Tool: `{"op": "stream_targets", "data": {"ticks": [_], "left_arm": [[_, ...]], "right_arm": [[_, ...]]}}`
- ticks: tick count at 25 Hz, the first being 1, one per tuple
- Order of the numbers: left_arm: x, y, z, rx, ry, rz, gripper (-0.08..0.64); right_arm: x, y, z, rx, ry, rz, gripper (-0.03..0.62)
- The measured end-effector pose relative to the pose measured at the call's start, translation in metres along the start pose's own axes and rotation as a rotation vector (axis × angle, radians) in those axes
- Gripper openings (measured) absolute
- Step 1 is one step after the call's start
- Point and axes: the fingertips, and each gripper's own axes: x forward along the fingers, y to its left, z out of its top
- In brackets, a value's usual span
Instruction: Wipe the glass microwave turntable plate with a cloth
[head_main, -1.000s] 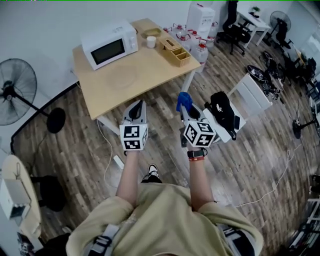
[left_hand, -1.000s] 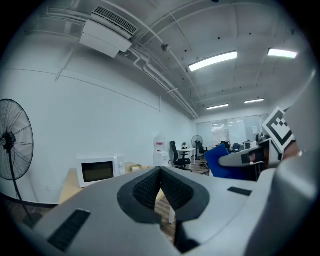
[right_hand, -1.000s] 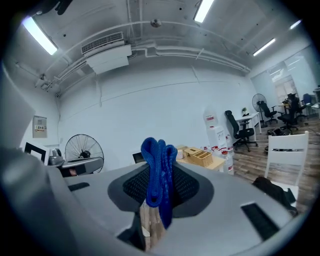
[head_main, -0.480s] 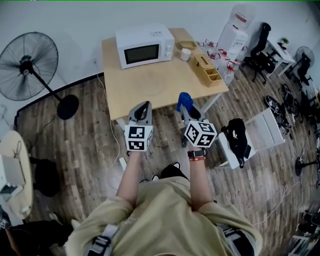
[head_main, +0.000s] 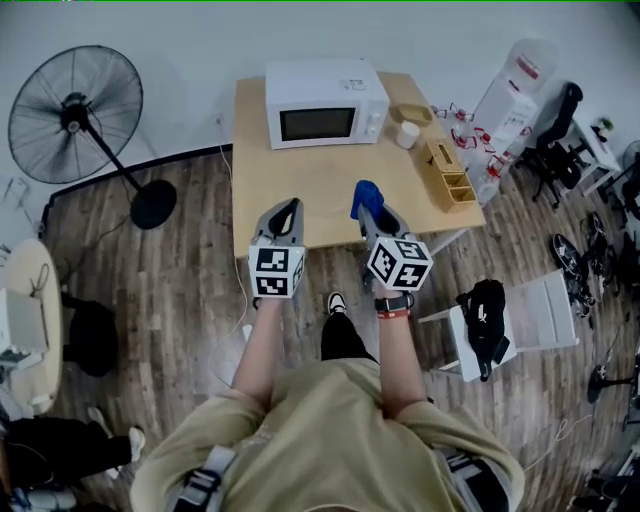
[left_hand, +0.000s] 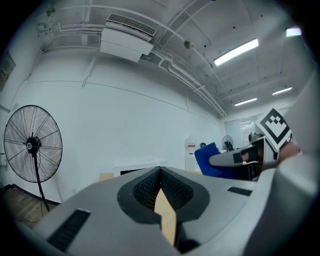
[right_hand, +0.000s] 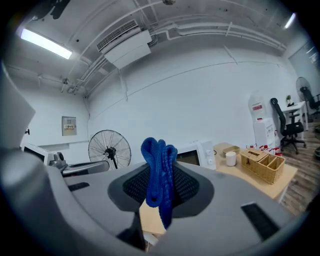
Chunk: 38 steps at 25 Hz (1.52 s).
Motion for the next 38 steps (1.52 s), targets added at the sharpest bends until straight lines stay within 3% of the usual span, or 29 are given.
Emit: {"op": "stream_targets", "data": {"ticks": [9,26,31,38], "left_arm": [[0.107,0.041,0.020,-0.019,0.017,0.080,0.018],[0.280,0.086,0.007,-0.054,0.078,0.172,0.018],[0.300,0.088,-0.027,-0.086,0.143,0.175,0.018],[0.307,0.103,-0.064,-0.132,0.192,0.197,0.018]], "right_arm": [[0.115,-0.046,0.044,0.001,0.036,0.089,0.106],[0.284,-0.136,0.070,0.010,0.143,0.218,0.107],[0.313,-0.159,0.040,0.059,0.225,0.211,0.107],[0.337,-0.158,-0.020,0.092,0.391,0.239,0.109]]}}
